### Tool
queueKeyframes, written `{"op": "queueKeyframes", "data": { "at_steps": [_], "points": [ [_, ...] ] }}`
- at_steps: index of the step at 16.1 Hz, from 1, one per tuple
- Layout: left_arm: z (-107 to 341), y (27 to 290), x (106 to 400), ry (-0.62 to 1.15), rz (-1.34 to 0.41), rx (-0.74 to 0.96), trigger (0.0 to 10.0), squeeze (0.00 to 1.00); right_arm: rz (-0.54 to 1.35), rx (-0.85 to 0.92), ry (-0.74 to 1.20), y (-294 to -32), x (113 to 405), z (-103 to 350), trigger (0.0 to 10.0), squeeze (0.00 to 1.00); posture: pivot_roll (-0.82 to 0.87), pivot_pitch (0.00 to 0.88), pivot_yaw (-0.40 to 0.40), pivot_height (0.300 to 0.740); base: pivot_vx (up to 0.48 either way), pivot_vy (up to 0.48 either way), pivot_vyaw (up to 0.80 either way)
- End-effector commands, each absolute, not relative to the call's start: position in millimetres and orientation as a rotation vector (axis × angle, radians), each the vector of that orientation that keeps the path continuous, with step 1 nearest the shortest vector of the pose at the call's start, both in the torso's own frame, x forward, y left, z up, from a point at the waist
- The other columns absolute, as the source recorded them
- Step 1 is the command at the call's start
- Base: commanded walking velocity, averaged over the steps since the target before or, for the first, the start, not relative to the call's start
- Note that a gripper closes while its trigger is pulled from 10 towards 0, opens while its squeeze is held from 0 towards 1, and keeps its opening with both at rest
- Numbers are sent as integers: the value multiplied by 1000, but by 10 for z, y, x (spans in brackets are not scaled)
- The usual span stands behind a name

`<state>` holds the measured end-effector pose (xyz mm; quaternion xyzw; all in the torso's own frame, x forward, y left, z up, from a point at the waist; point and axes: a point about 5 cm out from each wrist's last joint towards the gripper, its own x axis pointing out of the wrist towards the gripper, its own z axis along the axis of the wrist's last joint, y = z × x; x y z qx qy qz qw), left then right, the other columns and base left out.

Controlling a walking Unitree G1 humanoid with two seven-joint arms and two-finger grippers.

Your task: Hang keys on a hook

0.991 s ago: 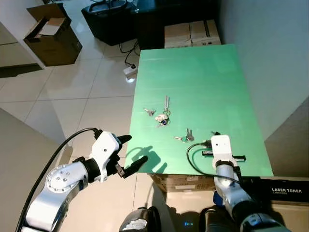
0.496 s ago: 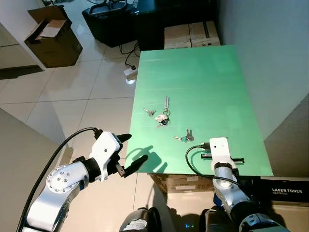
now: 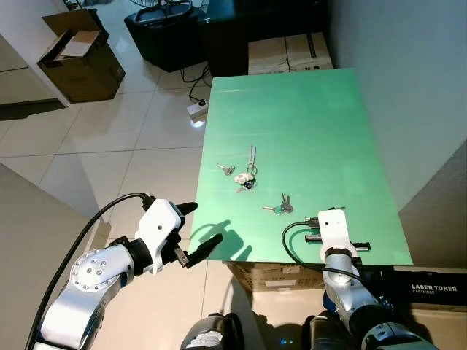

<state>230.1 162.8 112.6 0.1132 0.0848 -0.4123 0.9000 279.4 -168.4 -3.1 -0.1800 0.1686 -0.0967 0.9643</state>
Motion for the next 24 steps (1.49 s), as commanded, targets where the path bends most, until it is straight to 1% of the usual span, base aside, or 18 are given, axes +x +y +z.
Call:
{"op": "queueKeyframes", "data": {
  "at_steps": [1, 3, 4, 5, 9, 14, 22, 24],
  "points": [
    [1090, 1661, 2290, 196, -842, 247, 10000, 0, -188, -349, 370, -1640, 2762, -80, 10000, 1000, 72, 165, 214, 740, 0, 0, 0],
    [1084, 1672, 2282, 201, -845, 251, 10000, 0, -192, -347, 375, -1646, 2761, -82, 10000, 1000, 72, 166, 216, 740, 0, 0, 0],
    [1082, 1673, 2278, 203, -848, 253, 10000, 0, -196, -348, 381, -1654, 2761, -86, 10000, 969, 73, 167, 216, 740, 0, 0, 0],
    [1085, 1676, 2289, 203, -846, 253, 10000, 0, -194, -345, 387, -1658, 2768, -85, 10000, 0, 76, 172, 215, 740, 0, 0, 0],
    [1085, 1699, 2281, 208, -845, 254, 10000, 0, -181, -340, 388, -1684, 2790, -71, 10000, 0, 78, 171, 216, 740, 0, 0, 0],
    [1095, 1703, 2291, 207, -841, 252, 10000, 0, -205, -345, 352, -1807, 2892, 41, 10000, 0, 79, 174, 213, 740, 0, 0, 0],
    [1106, 1709, 2302, 210, -838, 259, 10000, 0, -174, -297, 349, -1790, 2902, 44, 10000, 0, 87, 183, 217, 740, 0, 0, 0],
    [1107, 1712, 2299, 211, -837, 261, 10000, 0, -180, -244, 334, -1790, 2901, 55, 10000, 0, 89, 185, 215, 740, 0, 0, 0]
  ]
}}
